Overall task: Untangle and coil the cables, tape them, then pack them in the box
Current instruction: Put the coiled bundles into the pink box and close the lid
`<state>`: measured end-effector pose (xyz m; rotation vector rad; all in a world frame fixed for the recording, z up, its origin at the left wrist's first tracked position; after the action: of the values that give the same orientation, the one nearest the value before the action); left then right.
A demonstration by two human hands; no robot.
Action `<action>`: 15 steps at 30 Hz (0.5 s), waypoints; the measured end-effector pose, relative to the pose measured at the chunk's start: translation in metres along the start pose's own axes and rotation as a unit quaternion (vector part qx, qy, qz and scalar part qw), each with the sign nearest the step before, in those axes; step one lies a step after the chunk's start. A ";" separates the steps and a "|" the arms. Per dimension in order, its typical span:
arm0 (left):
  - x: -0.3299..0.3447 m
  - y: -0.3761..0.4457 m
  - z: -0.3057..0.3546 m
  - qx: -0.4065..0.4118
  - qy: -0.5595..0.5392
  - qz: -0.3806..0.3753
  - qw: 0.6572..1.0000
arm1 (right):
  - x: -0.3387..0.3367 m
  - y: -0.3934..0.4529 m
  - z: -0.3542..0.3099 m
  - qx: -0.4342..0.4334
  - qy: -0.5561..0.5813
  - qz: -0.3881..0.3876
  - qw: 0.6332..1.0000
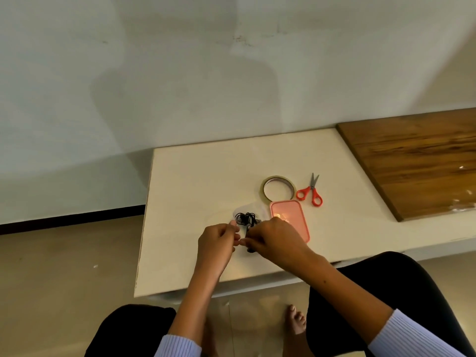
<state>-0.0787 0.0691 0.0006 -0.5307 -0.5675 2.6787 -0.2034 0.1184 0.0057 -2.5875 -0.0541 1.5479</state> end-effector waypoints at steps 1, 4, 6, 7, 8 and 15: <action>0.000 0.000 -0.001 0.001 -0.003 0.002 1.000 | -0.003 -0.001 0.002 0.011 0.022 0.021 0.999; -0.001 0.001 -0.002 0.000 -0.017 0.004 1.000 | -0.017 -0.004 0.022 0.083 0.059 0.140 0.985; -0.002 0.001 -0.003 -0.001 -0.023 0.007 1.000 | -0.022 -0.004 0.040 0.146 0.059 0.167 0.973; -0.002 0.001 -0.002 0.000 -0.023 0.007 1.000 | -0.022 -0.004 0.048 0.178 0.052 0.153 0.971; -0.002 0.001 -0.001 0.001 -0.021 0.008 1.000 | -0.020 -0.004 0.054 0.205 0.033 0.124 0.970; 0.000 -0.002 0.002 0.003 -0.013 0.011 1.000 | -0.002 0.004 0.052 0.261 -0.113 0.040 0.958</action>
<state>-0.0792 0.0702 0.0031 -0.5032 -0.5652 2.7106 -0.2499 0.1190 -0.0173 -2.0218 0.3892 1.6091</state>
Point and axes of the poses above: each hand's wrist, its own y-axis towards the middle knuckle, its own x-axis out of the palm, z = x × y, the point moved 2 cm from there along y, towards the middle knuckle, and after that the axes turned 2 degrees about -x, right-handed, at the moved point
